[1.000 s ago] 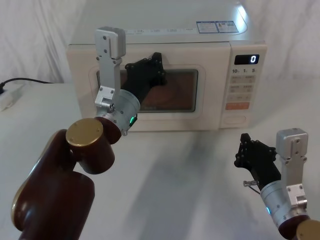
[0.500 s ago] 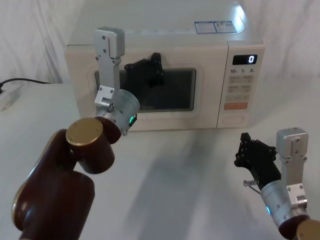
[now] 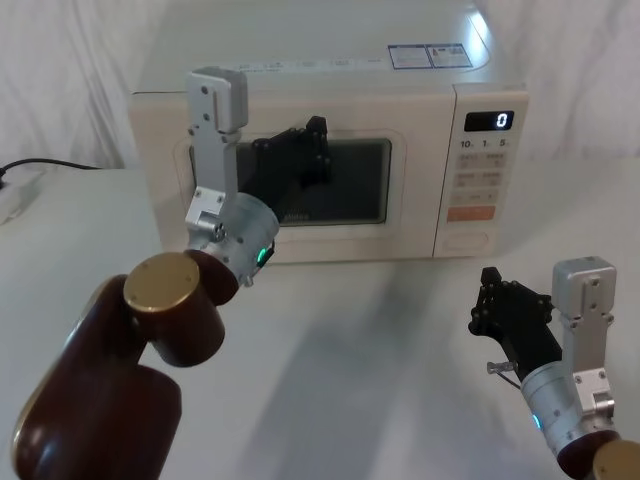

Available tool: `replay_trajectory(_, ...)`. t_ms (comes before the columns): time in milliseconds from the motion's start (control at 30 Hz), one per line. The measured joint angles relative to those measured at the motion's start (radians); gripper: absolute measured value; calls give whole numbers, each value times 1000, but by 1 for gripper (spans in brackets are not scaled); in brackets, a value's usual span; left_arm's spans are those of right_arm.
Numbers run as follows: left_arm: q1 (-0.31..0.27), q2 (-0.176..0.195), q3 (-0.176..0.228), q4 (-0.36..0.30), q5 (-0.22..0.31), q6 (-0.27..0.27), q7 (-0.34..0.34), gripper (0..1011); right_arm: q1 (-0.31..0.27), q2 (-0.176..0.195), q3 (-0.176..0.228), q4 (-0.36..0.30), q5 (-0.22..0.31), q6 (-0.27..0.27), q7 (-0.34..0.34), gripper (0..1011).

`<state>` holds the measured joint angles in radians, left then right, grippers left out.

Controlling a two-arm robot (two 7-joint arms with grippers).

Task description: Press the button to open the microwave door with one hand; close the microwave door with the other hand.

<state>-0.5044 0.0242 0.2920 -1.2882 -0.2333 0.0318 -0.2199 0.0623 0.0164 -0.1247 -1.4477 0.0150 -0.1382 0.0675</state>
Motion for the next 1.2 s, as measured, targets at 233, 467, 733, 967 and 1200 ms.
replay_trajectory(233,69,24,-3,-94,20,2,35,0,0,0,0,0,0,0,0,0)
replay_trajectory(467,169,66,-21,-212,20,31,41,0,0,0,0,0,0,0,0,0)
replay_trajectory(733,297,118,-47,-328,25,34,46,0,0,0,0,0,0,0,0,0)
replay_trajectory(967,411,142,-85,-393,16,19,58,0,0,0,0,0,0,0,0,0)
replay_trajectory(1200,503,142,-126,-412,0,-5,78,0,0,0,0,0,0,0,0,0)
